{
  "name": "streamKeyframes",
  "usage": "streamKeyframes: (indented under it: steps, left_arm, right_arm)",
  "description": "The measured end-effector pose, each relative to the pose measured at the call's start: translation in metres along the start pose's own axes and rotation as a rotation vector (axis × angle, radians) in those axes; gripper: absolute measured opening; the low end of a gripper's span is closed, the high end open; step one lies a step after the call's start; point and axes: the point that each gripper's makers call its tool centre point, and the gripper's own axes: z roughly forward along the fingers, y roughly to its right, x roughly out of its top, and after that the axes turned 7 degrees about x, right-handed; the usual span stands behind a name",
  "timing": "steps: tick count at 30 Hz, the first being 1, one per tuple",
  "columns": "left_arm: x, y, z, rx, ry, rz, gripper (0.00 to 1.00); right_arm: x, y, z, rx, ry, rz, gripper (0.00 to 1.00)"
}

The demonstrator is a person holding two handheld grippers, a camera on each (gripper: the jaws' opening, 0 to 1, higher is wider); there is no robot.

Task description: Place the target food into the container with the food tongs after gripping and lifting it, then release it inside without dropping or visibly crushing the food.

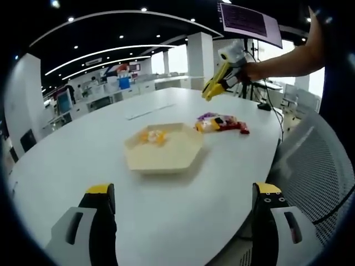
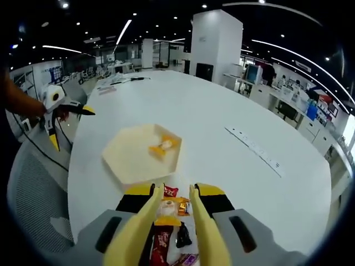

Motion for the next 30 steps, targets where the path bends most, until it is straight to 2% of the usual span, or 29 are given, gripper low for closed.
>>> streamKeyframes:
  steps: [4,16,30]
  left_arm:
    - [-0.001,-0.002,0.0,0.006,-0.002,-0.005,1.0]
    - [-0.003,-0.004,0.0,0.012,-0.006,-0.016,1.0]
    - [-0.003,-0.005,0.001,0.016,-0.008,-0.026,1.0]
  right_arm:
    - [-0.004,0.001,0.005,0.01,0.01,0.003,0.27]
    - [-0.023,-0.004,0.022,0.027,-0.02,0.029,0.28]
    - [-0.052,-0.007,0.044,0.044,-0.08,0.074,0.28]
